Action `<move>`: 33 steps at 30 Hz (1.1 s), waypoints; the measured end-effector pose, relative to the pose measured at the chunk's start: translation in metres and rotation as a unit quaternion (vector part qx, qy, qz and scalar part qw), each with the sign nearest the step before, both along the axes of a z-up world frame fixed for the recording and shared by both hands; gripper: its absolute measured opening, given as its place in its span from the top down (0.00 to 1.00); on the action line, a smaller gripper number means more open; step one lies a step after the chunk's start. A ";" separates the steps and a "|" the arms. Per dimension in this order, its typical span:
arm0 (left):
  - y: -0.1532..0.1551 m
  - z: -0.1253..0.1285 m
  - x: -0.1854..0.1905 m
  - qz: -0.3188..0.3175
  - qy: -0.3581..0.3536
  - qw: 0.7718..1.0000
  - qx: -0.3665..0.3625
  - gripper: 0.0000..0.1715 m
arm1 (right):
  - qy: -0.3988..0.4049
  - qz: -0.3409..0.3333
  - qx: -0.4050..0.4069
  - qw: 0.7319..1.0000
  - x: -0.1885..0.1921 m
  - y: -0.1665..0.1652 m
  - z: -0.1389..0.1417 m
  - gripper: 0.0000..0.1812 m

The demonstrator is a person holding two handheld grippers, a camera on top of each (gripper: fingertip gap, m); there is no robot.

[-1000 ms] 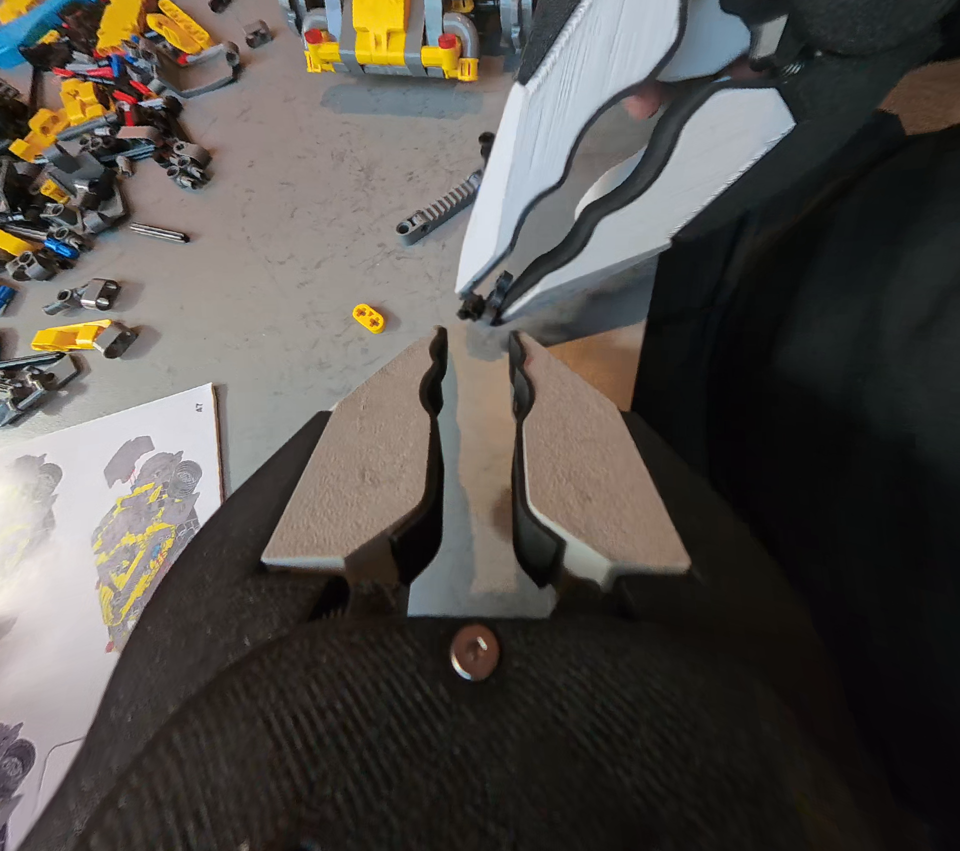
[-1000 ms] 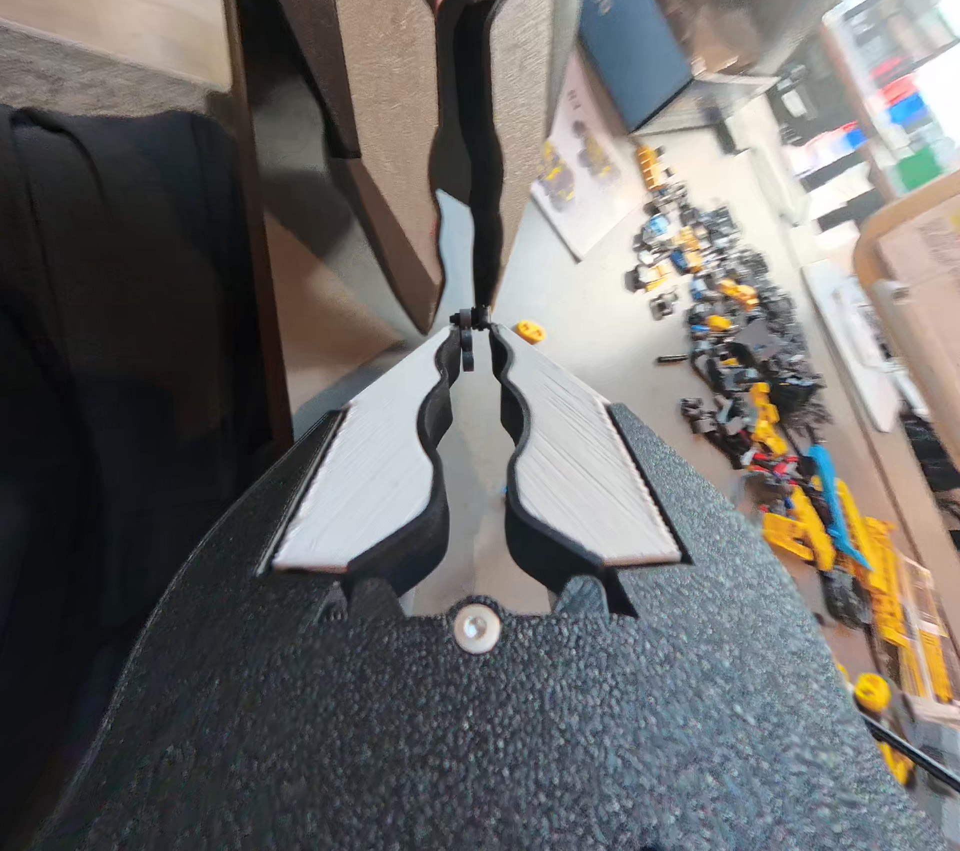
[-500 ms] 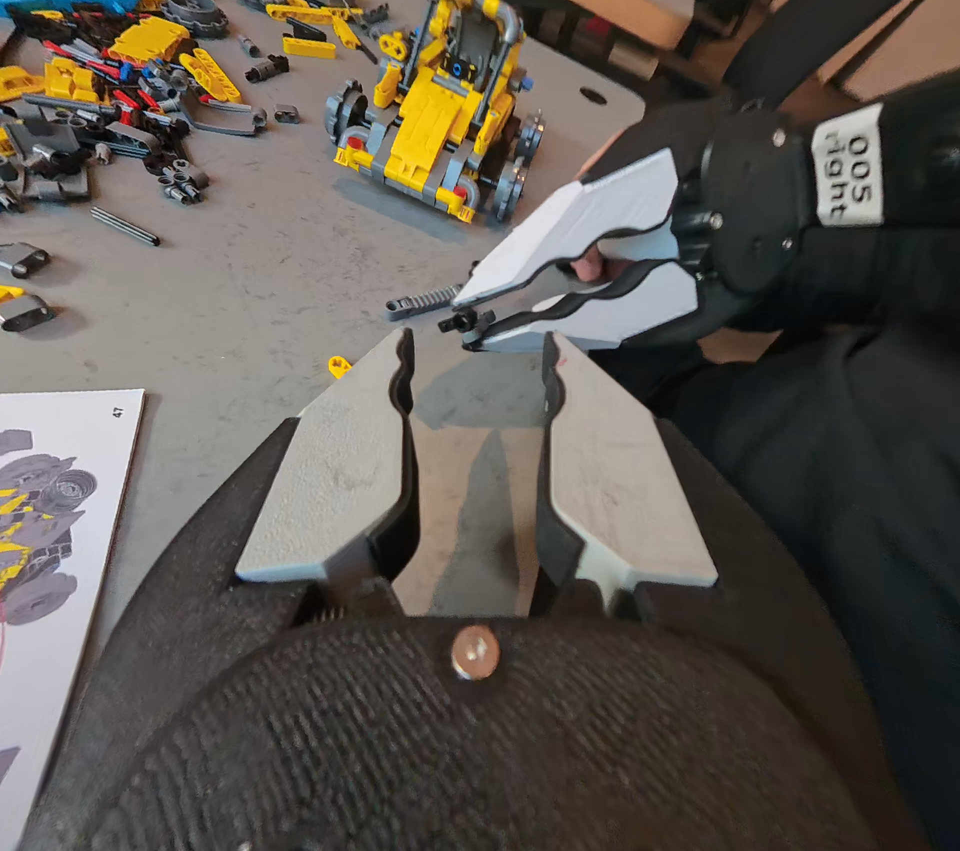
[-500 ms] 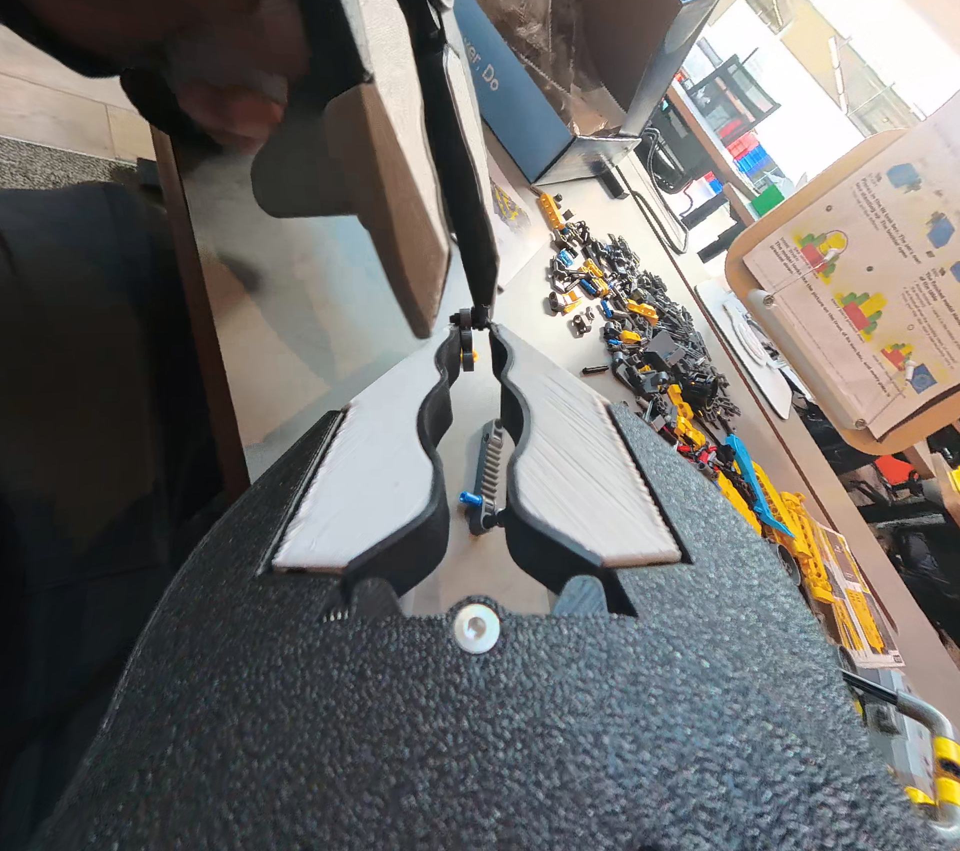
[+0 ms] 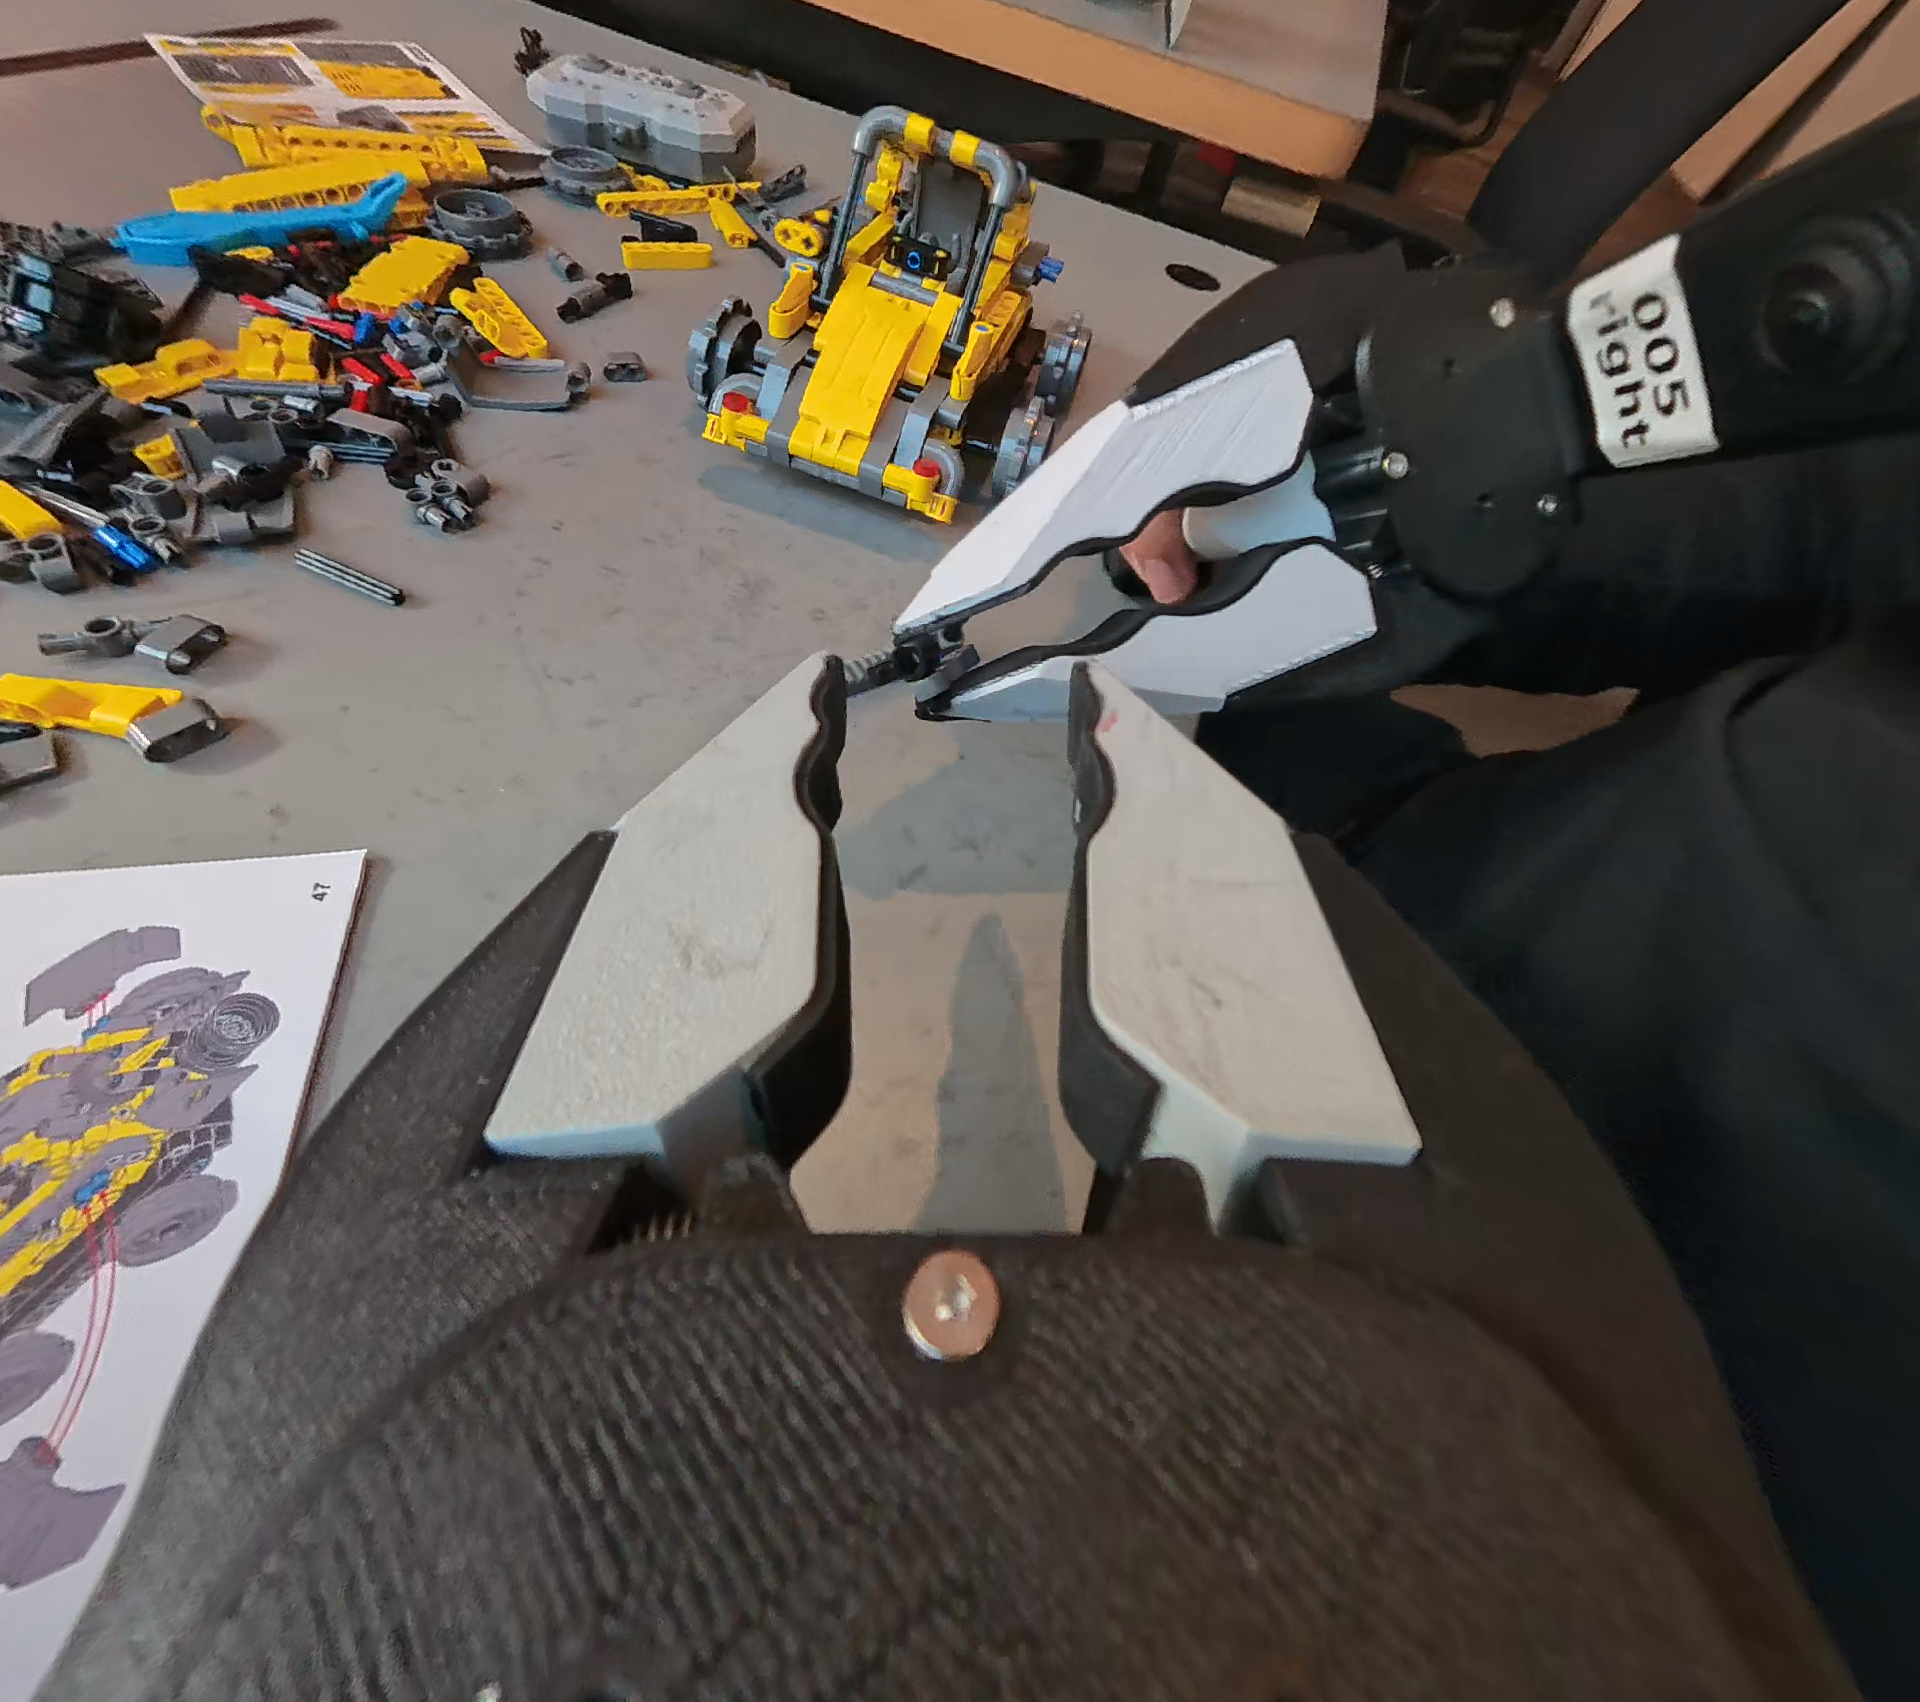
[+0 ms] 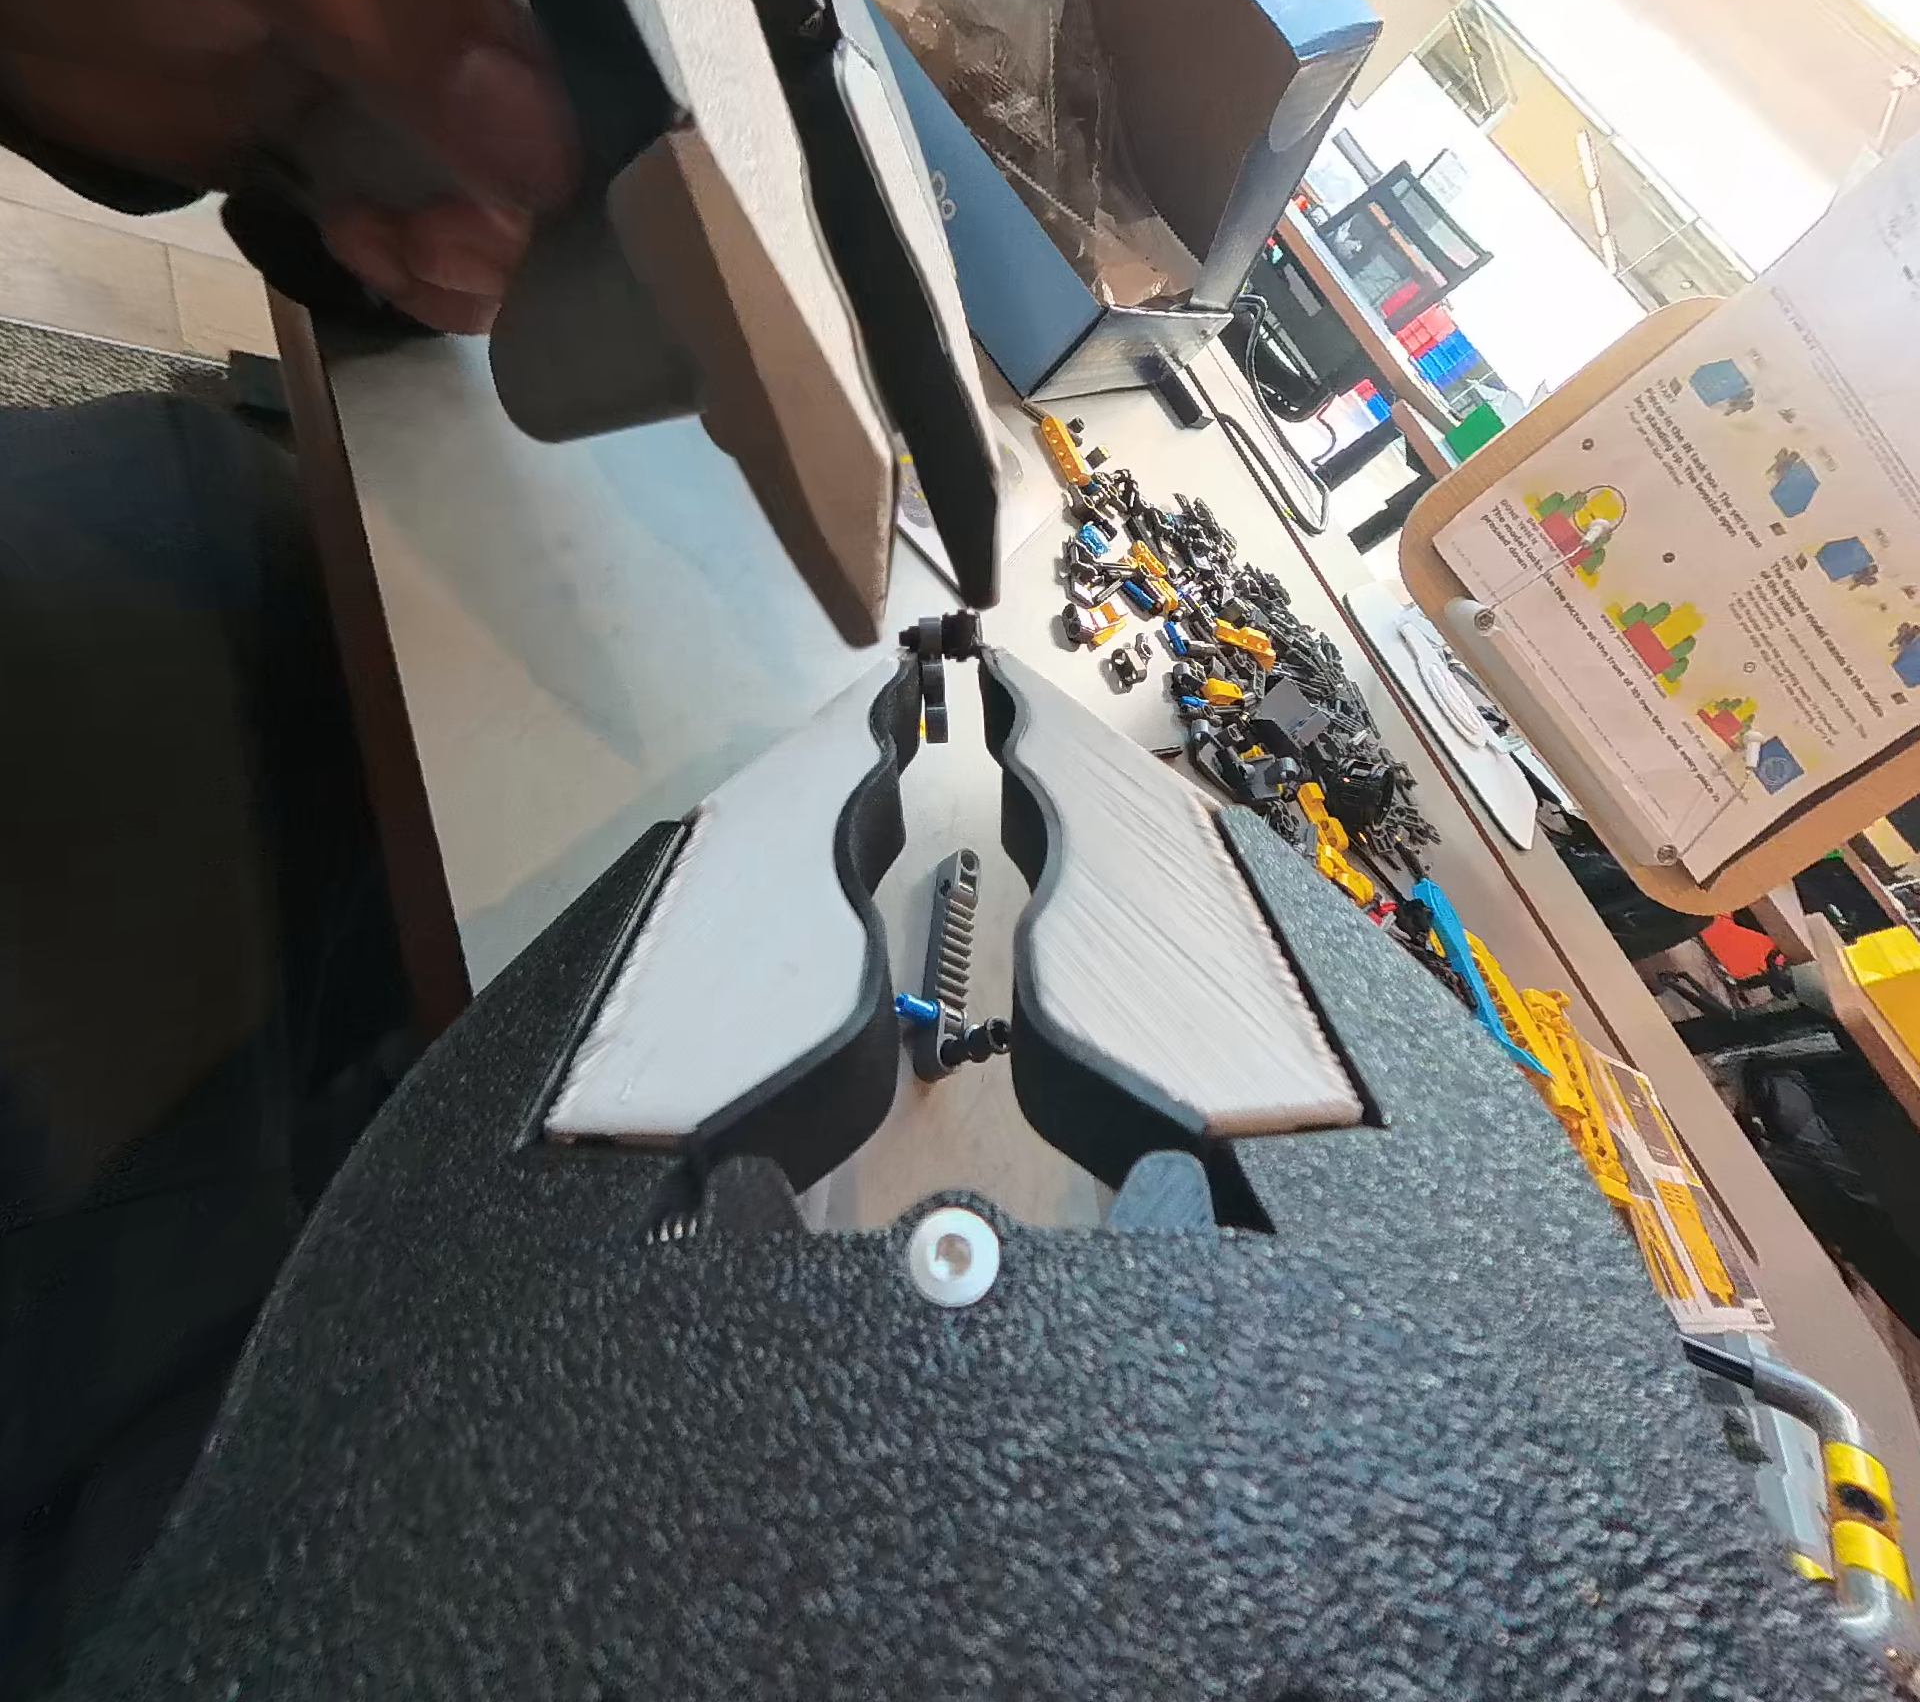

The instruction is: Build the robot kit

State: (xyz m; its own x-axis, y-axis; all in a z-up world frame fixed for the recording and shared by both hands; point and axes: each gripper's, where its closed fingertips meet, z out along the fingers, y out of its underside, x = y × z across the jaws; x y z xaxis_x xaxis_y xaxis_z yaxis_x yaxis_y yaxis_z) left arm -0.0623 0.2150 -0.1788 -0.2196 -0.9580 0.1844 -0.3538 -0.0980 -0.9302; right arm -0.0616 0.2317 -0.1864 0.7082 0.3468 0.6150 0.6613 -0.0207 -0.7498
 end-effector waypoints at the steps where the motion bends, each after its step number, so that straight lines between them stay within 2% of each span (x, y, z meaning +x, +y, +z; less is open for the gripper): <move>1: -0.002 -0.003 0.001 -0.003 0.008 1.000 0.010 0.76 | 0.000 0.000 0.000 1.000 0.000 0.000 0.000 0.94; 6: -0.006 -0.005 0.001 -0.010 0.013 0.999 0.030 0.76 | 0.000 -0.002 0.002 1.000 0.001 0.000 0.000 0.94; 11: -0.007 -0.003 0.001 -0.018 0.008 1.000 0.015 0.76 | -0.010 0.002 0.007 1.000 -0.002 -0.001 0.000 0.94; 21: -0.006 0.000 -0.001 -0.025 0.000 1.000 -0.009 0.84 | -0.017 0.014 0.016 1.000 -0.006 -0.004 0.001 0.94; 33: -0.009 0.005 -0.002 -0.040 -0.012 0.999 -0.026 0.86 | -0.017 0.029 0.038 0.999 -0.010 -0.008 0.005 0.94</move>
State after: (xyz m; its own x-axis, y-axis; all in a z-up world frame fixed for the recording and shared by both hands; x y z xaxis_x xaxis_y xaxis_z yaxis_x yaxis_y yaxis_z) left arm -0.0646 0.2060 -0.1738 -0.3002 -0.9263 0.2279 -0.3405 -0.1192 -0.9327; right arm -0.0712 0.2232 -0.1809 0.6663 0.3392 0.6641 0.6848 0.0743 -0.7250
